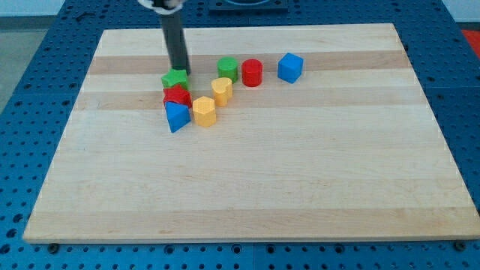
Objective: Slide the green star to the green circle
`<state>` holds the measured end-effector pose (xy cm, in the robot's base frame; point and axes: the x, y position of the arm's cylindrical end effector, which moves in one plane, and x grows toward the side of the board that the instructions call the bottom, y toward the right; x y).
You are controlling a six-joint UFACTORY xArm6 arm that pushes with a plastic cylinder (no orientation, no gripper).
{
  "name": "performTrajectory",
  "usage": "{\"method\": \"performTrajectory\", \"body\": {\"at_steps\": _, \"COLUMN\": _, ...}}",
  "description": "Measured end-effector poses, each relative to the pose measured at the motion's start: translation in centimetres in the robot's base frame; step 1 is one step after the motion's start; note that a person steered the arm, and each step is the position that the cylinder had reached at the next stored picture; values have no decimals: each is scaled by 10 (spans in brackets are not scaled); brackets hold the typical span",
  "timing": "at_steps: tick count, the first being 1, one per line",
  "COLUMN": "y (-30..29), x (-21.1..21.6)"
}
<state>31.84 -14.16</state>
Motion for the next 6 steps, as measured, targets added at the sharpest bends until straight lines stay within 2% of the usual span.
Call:
{"method": "performTrajectory", "body": {"at_steps": 1, "y": -35, "x": 11}}
{"method": "performTrajectory", "body": {"at_steps": 2, "y": -37, "x": 56}}
{"method": "performTrajectory", "body": {"at_steps": 3, "y": -32, "x": 46}}
{"method": "performTrajectory", "body": {"at_steps": 4, "y": -4, "x": 37}}
{"method": "performTrajectory", "body": {"at_steps": 5, "y": 53, "x": 35}}
{"method": "performTrajectory", "body": {"at_steps": 6, "y": 68, "x": 35}}
